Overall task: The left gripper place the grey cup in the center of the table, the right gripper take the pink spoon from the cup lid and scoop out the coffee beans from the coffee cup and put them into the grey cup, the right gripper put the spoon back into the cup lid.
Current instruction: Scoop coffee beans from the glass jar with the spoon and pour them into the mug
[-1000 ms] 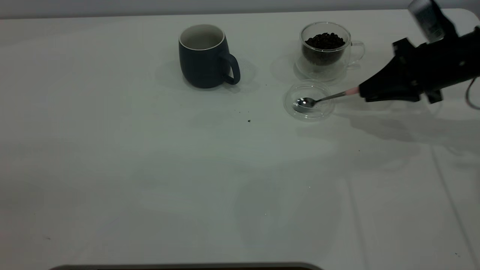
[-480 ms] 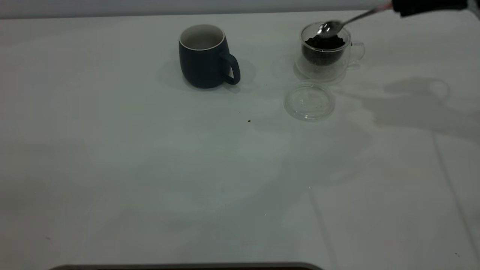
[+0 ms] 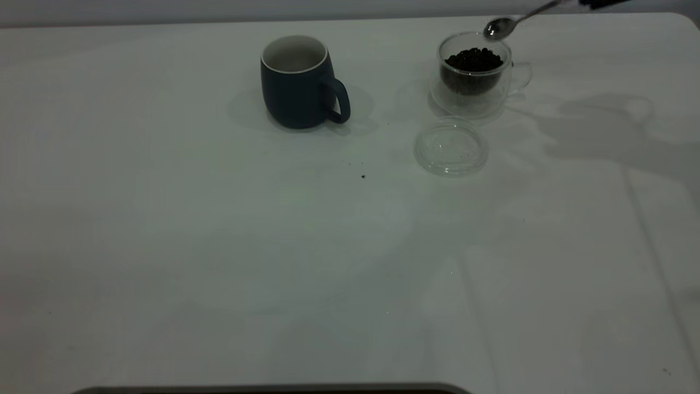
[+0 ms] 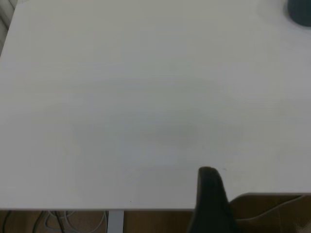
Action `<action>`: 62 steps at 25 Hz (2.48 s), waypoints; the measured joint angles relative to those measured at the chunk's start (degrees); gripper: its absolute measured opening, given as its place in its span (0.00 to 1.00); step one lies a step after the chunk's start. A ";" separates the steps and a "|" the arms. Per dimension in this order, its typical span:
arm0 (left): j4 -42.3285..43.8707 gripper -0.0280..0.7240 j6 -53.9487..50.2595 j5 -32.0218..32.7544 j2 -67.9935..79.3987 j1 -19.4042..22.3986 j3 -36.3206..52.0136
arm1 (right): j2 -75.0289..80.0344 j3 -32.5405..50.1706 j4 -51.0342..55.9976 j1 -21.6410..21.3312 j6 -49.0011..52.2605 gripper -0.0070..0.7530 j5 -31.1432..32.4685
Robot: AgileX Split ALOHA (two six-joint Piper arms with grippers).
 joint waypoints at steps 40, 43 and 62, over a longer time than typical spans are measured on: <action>0.00 0.79 0.13 0.00 0.00 0.00 0.00 | 9.43 -3.02 6.96 -0.80 7.04 0.15 4.20; 0.00 0.79 0.00 0.00 0.00 0.00 0.00 | 10.89 -3.12 8.76 -1.27 7.05 0.15 4.88; 0.00 0.79 0.00 0.00 0.00 0.00 0.00 | 17.36 -3.36 20.95 -4.20 6.88 0.15 12.56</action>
